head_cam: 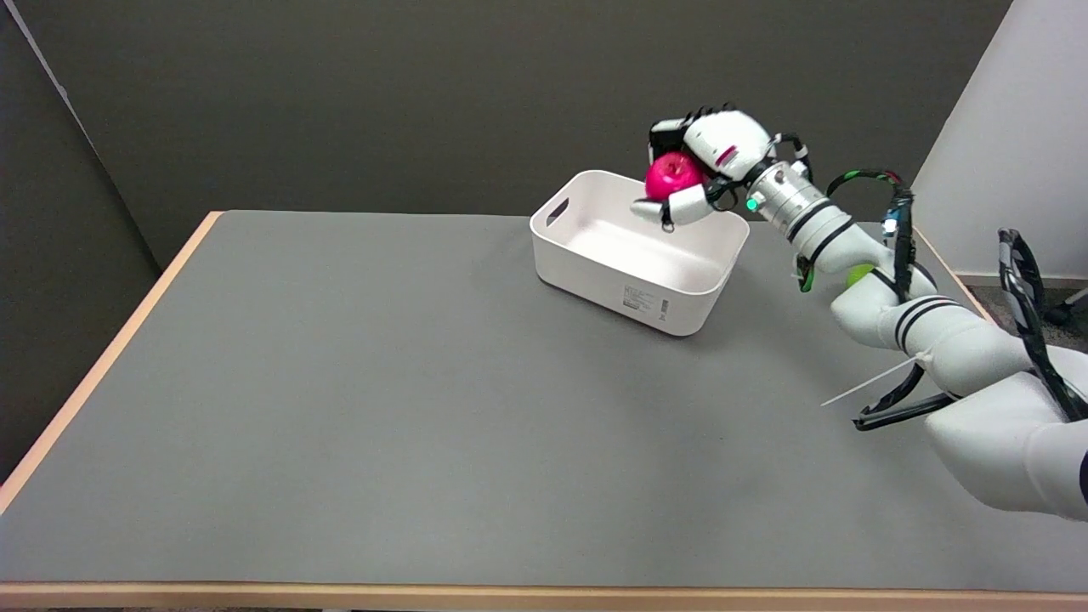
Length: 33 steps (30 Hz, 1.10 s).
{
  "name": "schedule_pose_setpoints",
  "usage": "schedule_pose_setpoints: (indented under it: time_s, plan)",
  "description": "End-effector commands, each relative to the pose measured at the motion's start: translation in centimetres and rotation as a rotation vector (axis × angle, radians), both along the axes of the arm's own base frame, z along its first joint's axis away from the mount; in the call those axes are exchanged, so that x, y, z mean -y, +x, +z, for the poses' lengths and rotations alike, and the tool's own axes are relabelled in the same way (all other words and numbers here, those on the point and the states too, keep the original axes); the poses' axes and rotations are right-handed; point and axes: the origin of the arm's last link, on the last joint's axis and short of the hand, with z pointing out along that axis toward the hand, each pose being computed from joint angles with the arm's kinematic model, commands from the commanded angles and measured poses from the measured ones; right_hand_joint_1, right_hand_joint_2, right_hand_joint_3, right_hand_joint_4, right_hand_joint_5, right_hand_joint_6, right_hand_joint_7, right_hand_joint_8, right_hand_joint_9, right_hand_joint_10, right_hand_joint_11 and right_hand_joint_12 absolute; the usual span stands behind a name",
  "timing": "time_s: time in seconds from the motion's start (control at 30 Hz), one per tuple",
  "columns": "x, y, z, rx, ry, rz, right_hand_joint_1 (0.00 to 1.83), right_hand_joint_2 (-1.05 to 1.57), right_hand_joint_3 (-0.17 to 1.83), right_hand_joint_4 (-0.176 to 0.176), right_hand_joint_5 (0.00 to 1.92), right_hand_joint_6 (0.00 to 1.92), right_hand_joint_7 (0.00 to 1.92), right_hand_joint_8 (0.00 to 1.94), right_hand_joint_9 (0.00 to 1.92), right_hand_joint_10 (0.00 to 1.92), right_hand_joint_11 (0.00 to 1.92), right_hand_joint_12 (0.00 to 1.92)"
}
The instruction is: Place the red apple into the white box.
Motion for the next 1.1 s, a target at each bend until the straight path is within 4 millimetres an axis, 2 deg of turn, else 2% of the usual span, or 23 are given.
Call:
schedule_pose_setpoints:
  time_s: [0.03, 0.17, 0.23, 0.3, 0.37, 0.43, 0.5, 0.53, 0.6, 0.67, 0.73, 0.77, 0.8, 0.87, 0.93, 1.0, 1.1]
  plan:
    - [0.4, -4.7, -1.2, -0.029, 0.01, -0.234, 1.03, 0.75, 0.8, 0.058, 0.95, 1.92, 0.99, 1.94, 1.23, 1.92, 0.74, 1.92]
    - [0.3, -4.8, -1.3, -0.035, 0.012, -0.233, 1.03, 0.75, 0.79, 0.052, 0.93, 1.92, 0.97, 1.94, 1.21, 1.92, 0.71, 1.92]
    - [0.3, -4.8, -1.3, -0.034, 0.01, -0.234, 1.02, 0.77, 0.78, 0.047, 0.9, 1.92, 0.91, 1.94, 1.15, 1.92, 0.66, 1.92]
    - [0.3, -4.9, -1.2, -0.036, 0.005, -0.238, 0.89, 0.82, 1.14, 0.022, 0.74, 1.92, 0.72, 1.94, 0.92, 1.92, 0.35, 1.92]
    - [0.3, -5.0, -1.1, -0.037, 0.001, -0.242, 0.9, 0.81, 1.17, 0.008, 0.74, 1.9, 0.69, 1.94, 0.83, 1.92, 0.25, 1.92]
    - [0.3, -4.9, -1.1, -0.029, -0.002, -0.242, 0.97, 0.79, 1.05, -0.003, 0.78, 1.72, 0.65, 1.94, 0.75, 1.92, 0.06, 1.92]
    - [0.3, -5.0, -1.0, -0.018, -0.005, -0.243, 0.96, 0.89, 0.83, -0.005, 0.74, 1.63, 0.61, 1.94, 0.66, 1.92, 0.0, 1.92]
    - [0.2, -5.0, -1.0, -0.013, -0.007, -0.242, 0.88, 0.9, 0.82, -0.007, 0.66, 1.52, 0.61, 1.74, 0.64, 1.82, 0.0, 1.92]
    - [0.2, -5.0, -0.9, 0.003, -0.01, -0.241, 0.64, 0.86, 0.9, -0.008, 0.47, 1.2, 0.59, 1.14, 0.6, 1.52, 0.02, 1.87]
    - [0.1, -5.1, -0.6, 0.046, -0.016, -0.248, 0.45, 0.83, 0.9, 0.025, 0.31, 0.75, 0.45, 0.58, 0.42, 1.05, 0.16, 1.58]
    - [0.1, -5.1, -0.4, 0.097, -0.021, -0.262, 0.36, 0.74, 1.0, 0.032, 0.27, 0.57, 0.29, 0.42, 0.26, 0.78, 0.13, 1.36]
    - [0.0, -5.4, 0.1, 0.101, -0.039, -0.274, 0.3, 0.72, 1.0, 0.045, 0.21, 0.5, 0.2, 0.34, 0.15, 0.69, 0.08, 1.23]
    - [0.1, -5.3, -0.2, 0.12, -0.03, -0.274, 0.25, 0.69, 1.01, 0.058, 0.16, 0.42, 0.12, 0.25, 0.05, 0.59, 0.03, 1.1]
    - [0.2, -5.2, -0.3, 0.147, -0.026, -0.277, 0.25, 0.65, 0.99, 0.073, 0.08, 0.38, 0.06, 0.11, 0.02, 0.42, 0.0, 1.02]
    - [0.2, -5.1, -0.4, 0.16, -0.026, -0.28, 0.23, 0.61, 0.96, 0.074, 0.03, 0.25, 0.01, 0.01, 0.0, 0.12, 0.0, 0.8]
    - [0.2, -5.1, -0.4, 0.168, -0.024, -0.28, 0.23, 0.6, 0.9, 0.064, 0.0, 0.2, 0.0, 0.0, 0.0, 0.02, 0.0, 0.69]
    - [0.1, -5.0, -0.5, 0.184, -0.019, -0.272, 0.25, 0.56, 0.89, 0.058, 0.0, 0.06, 0.0, 0.0, 0.0, 0.0, 0.0, 0.56]
